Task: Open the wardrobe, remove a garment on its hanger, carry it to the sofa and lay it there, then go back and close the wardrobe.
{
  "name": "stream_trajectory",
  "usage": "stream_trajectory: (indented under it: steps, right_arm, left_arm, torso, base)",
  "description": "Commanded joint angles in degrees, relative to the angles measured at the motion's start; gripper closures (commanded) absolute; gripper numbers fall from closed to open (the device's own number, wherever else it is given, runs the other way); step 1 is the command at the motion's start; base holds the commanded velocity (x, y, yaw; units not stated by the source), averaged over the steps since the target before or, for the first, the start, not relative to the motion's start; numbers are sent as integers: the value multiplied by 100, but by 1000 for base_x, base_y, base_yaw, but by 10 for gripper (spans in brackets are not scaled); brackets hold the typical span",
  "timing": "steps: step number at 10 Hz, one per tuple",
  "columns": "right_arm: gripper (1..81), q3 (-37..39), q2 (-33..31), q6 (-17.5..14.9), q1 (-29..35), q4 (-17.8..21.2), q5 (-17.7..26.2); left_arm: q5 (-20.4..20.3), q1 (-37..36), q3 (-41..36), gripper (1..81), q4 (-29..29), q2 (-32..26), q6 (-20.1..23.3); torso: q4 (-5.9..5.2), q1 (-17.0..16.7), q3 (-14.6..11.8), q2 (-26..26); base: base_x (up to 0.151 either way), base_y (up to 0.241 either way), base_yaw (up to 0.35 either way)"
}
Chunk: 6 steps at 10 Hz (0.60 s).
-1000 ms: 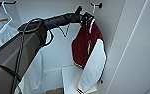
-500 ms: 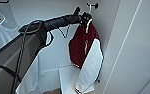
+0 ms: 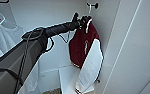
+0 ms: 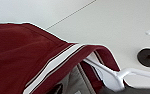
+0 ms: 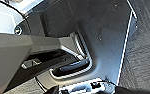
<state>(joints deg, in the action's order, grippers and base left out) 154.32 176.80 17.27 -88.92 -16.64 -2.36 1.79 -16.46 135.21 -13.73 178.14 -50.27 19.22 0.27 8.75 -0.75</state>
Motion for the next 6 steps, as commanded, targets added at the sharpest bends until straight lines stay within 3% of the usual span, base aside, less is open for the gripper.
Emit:
stream_trajectory:
  steps: [1,6]
  right_arm:
    - [10,-25,51,13,124,-15,324]
    - [10,-17,77,13,150,-15,351]
  left_arm:
    - [-670,-1083,-591,10,-51,-313,-149]
    - [-926,-1118,-926,10,-7,-429,-255]
  torso:
    - [0,0,0,0]
    - [0,0,0,0]
  base:
    - [0,0,0]
    - [0,0,0]
